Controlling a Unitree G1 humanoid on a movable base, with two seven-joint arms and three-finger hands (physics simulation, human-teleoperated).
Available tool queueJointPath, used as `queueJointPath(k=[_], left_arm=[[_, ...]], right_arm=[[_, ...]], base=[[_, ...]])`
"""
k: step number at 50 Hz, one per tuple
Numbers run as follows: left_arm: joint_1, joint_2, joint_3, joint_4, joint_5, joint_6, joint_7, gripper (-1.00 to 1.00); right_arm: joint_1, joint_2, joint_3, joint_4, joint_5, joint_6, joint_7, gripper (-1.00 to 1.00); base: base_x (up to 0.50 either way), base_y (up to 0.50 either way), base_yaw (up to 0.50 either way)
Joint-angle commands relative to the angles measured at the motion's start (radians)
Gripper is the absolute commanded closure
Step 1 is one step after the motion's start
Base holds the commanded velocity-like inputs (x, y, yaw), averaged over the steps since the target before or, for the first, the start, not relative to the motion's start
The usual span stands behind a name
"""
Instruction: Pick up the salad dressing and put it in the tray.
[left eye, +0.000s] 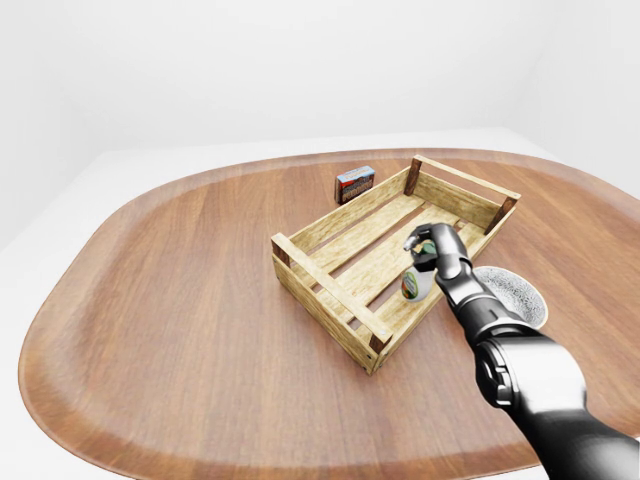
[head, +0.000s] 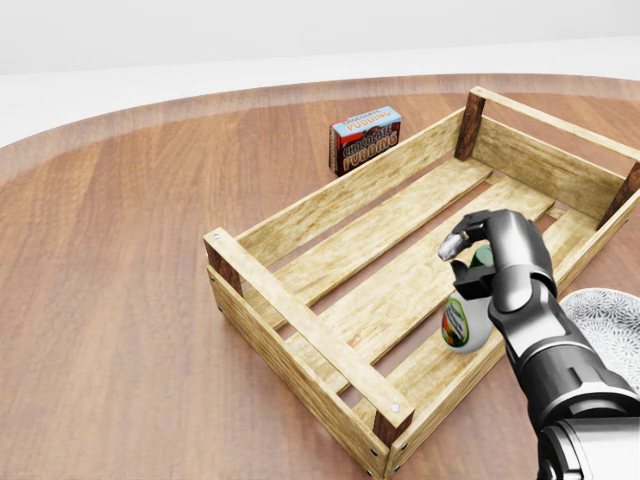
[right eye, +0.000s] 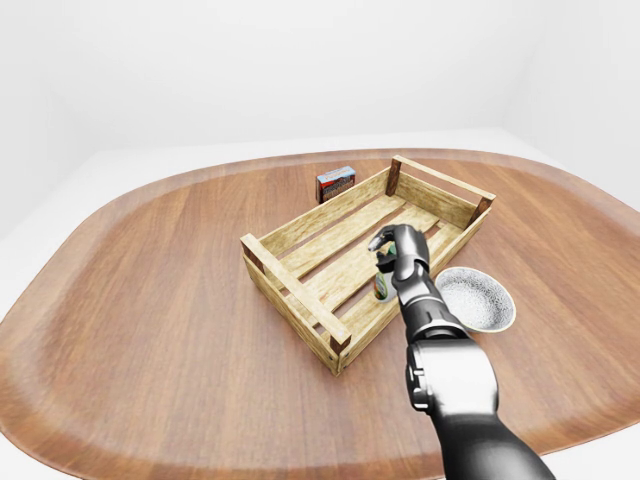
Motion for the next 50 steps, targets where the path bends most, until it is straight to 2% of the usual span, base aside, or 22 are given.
queueJointPath(k=[1, 15, 20, 28, 29, 32, 38, 42, 50], left_arm=[[0.000, 0.001, 0.002, -0.001, 0.000, 0.000, -0.002, -1.00], [-0.001, 0.000, -0.003, 0.001, 0.002, 0.000, 0.001, -1.00], [-0.002, 0.000, -0.002, -0.002, 0.001, 0.000, 0.001, -1.00], [-0.006, -0.001, -0.011, -0.011, 0.001, 0.000, 0.007, -1.00], [-0.007, -0.001, -0.013, -0.012, 0.002, 0.000, 0.008, -1.00], [-0.008, -0.002, -0.016, -0.017, 0.003, 0.000, 0.009, -1.00], [-0.006, 0.000, -0.008, -0.024, -0.002, 0.000, 0.008, -1.00], [-0.008, 0.001, -0.008, -0.019, 0.001, 0.000, 0.008, -1.00], [-0.009, 0.004, -0.006, -0.019, 0.002, 0.000, 0.007, -1.00]], right_arm=[[-0.002, -0.008, -0.002, -0.016, -0.024, 0.000, 0.001, -1.00], [0.012, -0.008, -0.006, -0.016, -0.011, 0.000, 0.004, -1.00], [-0.037, -0.025, 0.004, -0.026, -0.011, 0.000, 0.043, -1.00], [-0.361, -0.143, 0.006, -0.085, 0.019, 0.000, 0.255, -1.00], [-0.464, -0.179, 0.013, -0.110, 0.016, 0.000, 0.315, -1.00], [-0.611, -0.220, 0.017, -0.143, 0.021, 0.000, 0.413, -1.00], [-0.783, -0.268, 0.022, -0.167, 0.006, 0.000, 0.510, -1.00], [-0.819, -0.291, 0.014, -0.186, 0.008, 0.000, 0.538, -1.00], [-0.766, -0.302, 0.011, -0.215, 0.013, 0.000, 0.534, -1.00]], base=[[0.00, 0.00, 0.00], [0.00, 0.00, 0.00], [0.00, 0.00, 0.00], [0.00, 0.00, 0.00], [0.00, 0.00, 0.00], [0.00, 0.00, 0.00], [0.00, 0.00, 0.00], [0.00, 0.00, 0.00], [0.00, 0.00, 0.00]])
